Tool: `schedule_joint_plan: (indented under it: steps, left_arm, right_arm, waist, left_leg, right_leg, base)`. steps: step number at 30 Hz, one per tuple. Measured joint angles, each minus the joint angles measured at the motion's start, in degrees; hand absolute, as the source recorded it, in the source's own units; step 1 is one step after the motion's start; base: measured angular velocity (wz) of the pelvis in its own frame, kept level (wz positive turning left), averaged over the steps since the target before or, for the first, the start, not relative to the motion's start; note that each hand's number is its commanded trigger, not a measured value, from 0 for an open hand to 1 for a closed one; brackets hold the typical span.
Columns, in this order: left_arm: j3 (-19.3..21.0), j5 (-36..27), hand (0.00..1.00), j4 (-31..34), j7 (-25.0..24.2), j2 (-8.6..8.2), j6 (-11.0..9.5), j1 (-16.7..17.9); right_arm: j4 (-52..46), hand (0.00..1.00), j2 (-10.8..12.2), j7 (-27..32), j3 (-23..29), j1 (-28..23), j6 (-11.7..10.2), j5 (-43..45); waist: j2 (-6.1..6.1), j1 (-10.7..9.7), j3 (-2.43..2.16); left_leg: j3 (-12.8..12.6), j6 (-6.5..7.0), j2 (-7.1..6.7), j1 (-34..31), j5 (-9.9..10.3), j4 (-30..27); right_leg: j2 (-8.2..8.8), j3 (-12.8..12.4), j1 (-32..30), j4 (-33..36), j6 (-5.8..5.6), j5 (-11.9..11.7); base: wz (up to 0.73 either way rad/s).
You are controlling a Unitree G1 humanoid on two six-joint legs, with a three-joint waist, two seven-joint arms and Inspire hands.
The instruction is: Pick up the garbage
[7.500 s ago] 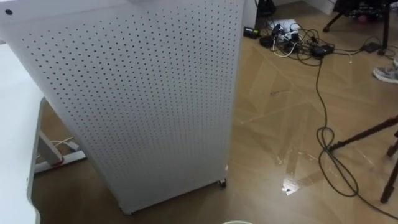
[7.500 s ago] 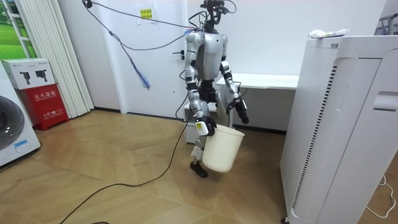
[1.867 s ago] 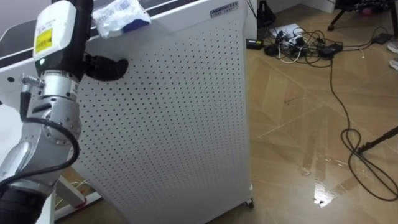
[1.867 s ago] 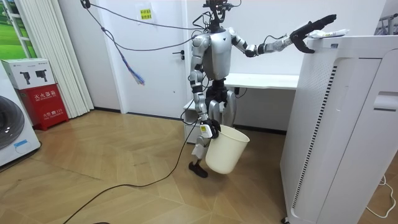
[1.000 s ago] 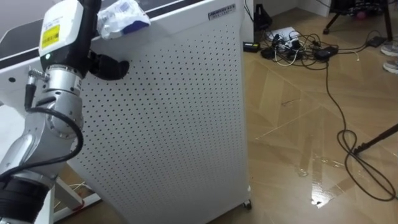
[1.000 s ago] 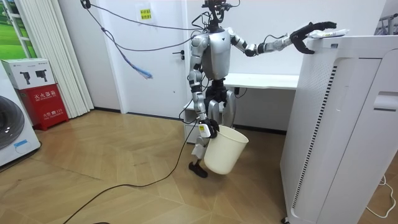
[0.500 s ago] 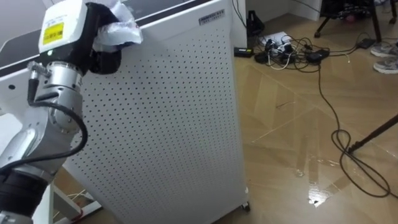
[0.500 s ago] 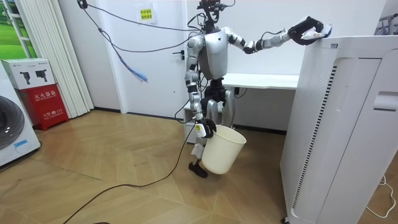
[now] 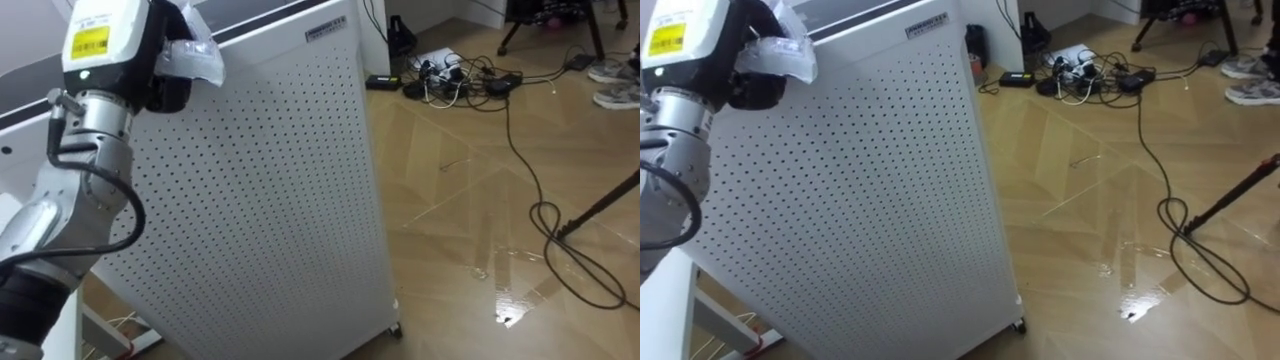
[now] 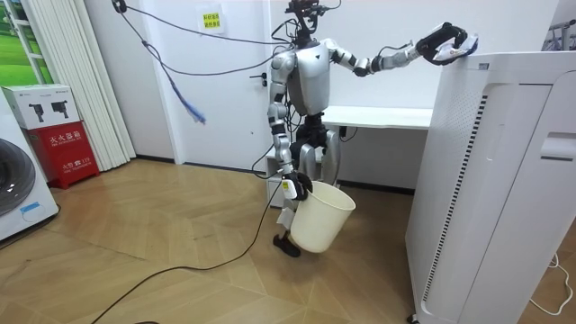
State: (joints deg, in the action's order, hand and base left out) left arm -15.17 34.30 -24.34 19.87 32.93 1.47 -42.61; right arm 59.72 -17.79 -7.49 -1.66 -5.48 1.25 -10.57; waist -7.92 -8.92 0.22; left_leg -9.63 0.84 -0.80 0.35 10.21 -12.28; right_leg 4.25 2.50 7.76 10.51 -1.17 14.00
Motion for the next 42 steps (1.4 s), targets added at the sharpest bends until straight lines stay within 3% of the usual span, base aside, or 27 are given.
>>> schedule_joint_plan:
  steps: [2, 6, 8, 9, 11, 12, 13, 14, 15, 16, 18, 19, 22, 24, 27, 28, 32, 38, 42]
  left_arm:
    - [0.0, -3.23, 1.0, 0.28, 0.46, -0.02, -1.31, 0.0]
    - [0.0, -12.33, 1.0, 7.62, 1.08, -1.25, -2.85, 0.01]
    - [0.0, -13.6, 1.0, 11.53, 1.15, -3.03, -4.02, 0.11]
    - [-0.01, -13.77, 1.0, 15.11, 1.15, -5.27, -4.29, 0.85]
    - [-0.21, -14.45, 1.0, 20.54, 1.11, -8.86, -5.68, 3.5]
    - [-0.96, -15.26, 1.0, 23.12, 0.81, -11.01, -6.45, 5.51]
    - [-0.86, -16.76, 1.0, 25.34, 0.53, -11.32, -6.98, 7.5]
    - [-0.63, -17.41, 1.0, 26.15, 0.27, -11.43, -6.97, 8.03]
    - [-0.99, -18.54, 1.0, 27.04, -1.47, -12.77, -6.65, 9.11]
    - [-1.56, -19.02, 1.0, 28.46, -3.22, -14.34, -6.58, 10.45]
    - [-3.28, -19.06, 1.0, 31.78, -5.15, -14.72, -6.6, 11.89]
    - [-3.54, -19.14, 1.0, 33.06, -5.78, -14.72, -6.65, 12.45]
    - [-3.92, -19.31, 1.0, 36.35, -7.3, -16.93, -8.44, 15.84]
    - [-3.9, -20.51, 1.0, 36.53, -8.29, -17.55, -9.03, 18.77]
    - [-4.17, -21.29, 1.0, 35.92, -10.2, -17.92, -9.05, 23.8]
    - [-4.31, -21.4, 1.0, 34.19, -11.07, -17.94, -9.0, 25.4]
    - [-4.28, -23.61, 1.0, 29.52, -12.43, -17.74, -8.8, 26.61]
    - [-4.23, -25.98, 1.0, 27.72, -12.68, -18.87, -9.8, 32.81]
    - [-4.43, -26.01, 1.0, 19.72, -13.06, -18.89, -10.79, 34.5]
  right_arm:
    - [0.01, 1.0, 0.08, 0.27, -0.08, 0.15, -0.05, -0.04]
    - [0.05, 1.0, 0.24, 0.54, -1.77, 0.54, -0.67, -1.14]
    - [-0.03, 1.0, 0.3, 0.54, -2.68, 0.76, -0.7, -0.96]
    - [0.02, 1.0, 0.3, 0.54, -2.93, 0.77, -0.71, -0.67]
    - [0.17, 1.0, 0.31, 0.57, -3.99, 1.03, -1.06, -0.82]
    - [0.8, 1.0, 0.63, 0.67, -4.7, 1.23, -1.24, -1.42]
    - [1.09, 1.0, 1.35, 0.78, -6.32, 3.03, -1.4, -1.68]
    - [0.36, 1.0, 1.44, 0.74, -7.48, 3.58, -1.83, -1.84]
    - [-0.77, 1.0, 1.47, 0.59, -8.94, 3.34, -3.01, -3.45]
    - [-0.88, 1.0, 1.83, 0.57, -9.4, 2.69, -3.17, -5.6]
    - [0.25, 1.0, 2.08, 0.77, -9.62, 2.69, -3.13, -7.34]
    - [0.57, 1.0, 2.07, 0.8, -9.62, 2.78, -3.16, -7.41]
    - [1.87, 1.0, 2.16, 0.76, -10.19, 3.66, -3.17, -7.24]
    - [2.13, 1.0, 2.61, 0.46, -11.38, 4.46, -3.18, -6.87]
    - [2.95, 1.0, 3.65, 0.3, -13.46, 6.07, -3.0, -6.84]
    - [2.94, 1.0, 3.84, 0.29, -14.48, 6.55, -2.98, -7.08]
    - [2.95, 1.0, 4.11, 0.33, -17.41, 8.14, -3.06, -7.38]
    - [5.88, 1.0, 4.57, 0.19, -17.99, 9.97, -3.13, -7.4]
    - [7.22, 1.0, 4.59, -0.23, -17.92, 11.4, -3.25, -7.28]
  waist:
    - [0.09, -0.01, 0.06]
    - [0.99, 0.27, 0.59]
    - [1.4, 1.01, 0.63]
    - [1.64, 1.66, 0.55]
    - [1.75, 2.23, 0.57]
    - [1.25, 3.28, 0.54]
    - [1.36, 3.86, 0.38]
    - [1.74, 3.61, 0.4]
    - [2.13, 1.07, 0.15]
    - [2.68, 0.05, 0.43]
    - [3.04, -0.03, 0.5]
    - [3.13, 0.12, 0.45]
    - [4.86, 4.13, 0.29]
    - [5.82, 4.62, 0.13]
    - [7.11, 4.97, 0.44]
    - [7.45, 6.05, 0.66]
    - [7.35, 7.58, 0.6]
    - [6.06, 8.79, 0.46]
    - [5.99, 8.98, 0.49]
  left_leg:
    - [0.28, 0.0, -0.02, 0.04, 0.0, 0.03]
    - [0.54, -0.02, -0.02, -0.25, -0.01, 0.12]
    - [0.92, -0.09, -0.05, 0.03, -0.05, 0.49]
    - [1.68, -0.17, -0.05, 0.48, -0.11, 1.05]
    - [5.58, -0.56, 0.63, 1.3, -0.44, 1.59]
    - [11.05, -0.89, 2.04, 2.08, -0.6, 1.9]
    - [15.21, -1.05, 2.85, 1.69, -0.59, 1.76]
    - [15.52, -1.71, 3.03, 0.85, -0.38, 1.51]
    - [13.92, -2.9, 3.43, 0.15, -0.39, 1.99]
    - [10.07, -3.14, 3.74, 0.55, -0.56, 2.79]
    - [6.7, -3.15, 4.04, 0.17, -0.93, 3.18]
    - [6.39, -3.04, 4.04, 0.14, -1.15, 3.4]
    - [7.37, -2.94, 4.04, 1.98, -1.68, 4.23]
    - [7.36, -2.94, 3.93, 2.19, -1.65, 4.22]
    - [7.33, -2.93, 3.58, 1.35, -1.64, 3.99]
    - [7.3, -2.9, 3.38, 1.06, -1.63, 3.73]
    - [7.74, -2.35, 2.77, -1.09, -1.3, 2.51]
    - [8.41, -1.93, 1.91, -3.52, -1.56, 1.52]
    - [8.86, -1.77, 1.94, -5.99, -1.67, 0.39]
  right_leg:
    - [0.02, 0.01, 0.01, -0.02, 0.0, 0.0]
    - [0.03, 0.69, -0.28, 0.01, 0.0, 0.0]
    - [-0.01, 0.77, -0.31, 0.26, 0.0, 0.0]
    - [-0.1, 0.96, -0.45, 0.72, 0.0, 0.0]
    - [-0.4, 2.49, -2.07, 4.69, -0.1, 0.06]
    - [-1.09, 1.96, -5.23, 9.0, -0.75, 1.52]
    - [-2.72, -1.8, -8.53, 4.22, 0.31, 0.52]
    - [-2.56, -1.93, -9.64, 1.72, 1.14, -4.06]
    - [-2.3, 1.22, -8.65, 1.15, 1.41, -5.0]
    - [-2.46, 4.49, -8.21, 1.28, 1.48, -5.05]
    - [-2.66, 5.6, -7.56, 1.23, 1.48, -5.05]
    - [-2.71, 5.53, -7.47, 1.22, 1.48, -5.05]
    - [-3.3, 5.55, -6.35, 1.17, 1.47, -5.03]
    - [-3.21, 6.72, -5.28, 0.77, 1.47, -5.03]
    - [-2.86, 7.7, -4.88, 0.13, 1.47, -5.03]
    - [-2.68, 7.98, -5.08, 0.07, 1.47, -5.03]
    - [-2.16, 8.71, -6.3, 0.01, 1.47, -5.03]
    - [-1.28, 9.49, -7.68, 0.06, 1.15, -4.84]
    - [-1.16, 11.12, -8.96, 0.08, 1.14, -4.83]
  base:
    - [0.0]
    - [0.01]
    - [-0.03]
    - [-0.07]
    - [-0.21]
    - [-0.77]
    - [-0.88]
    - [-0.24]
    - [0.43]
    - [0.69]
    - [0.53]
    - [0.55]
    - [0.21]
    - [0.31]
    - [0.35]
    - [0.07]
    - [0.08]
    - [0.09]
    - [0.17]
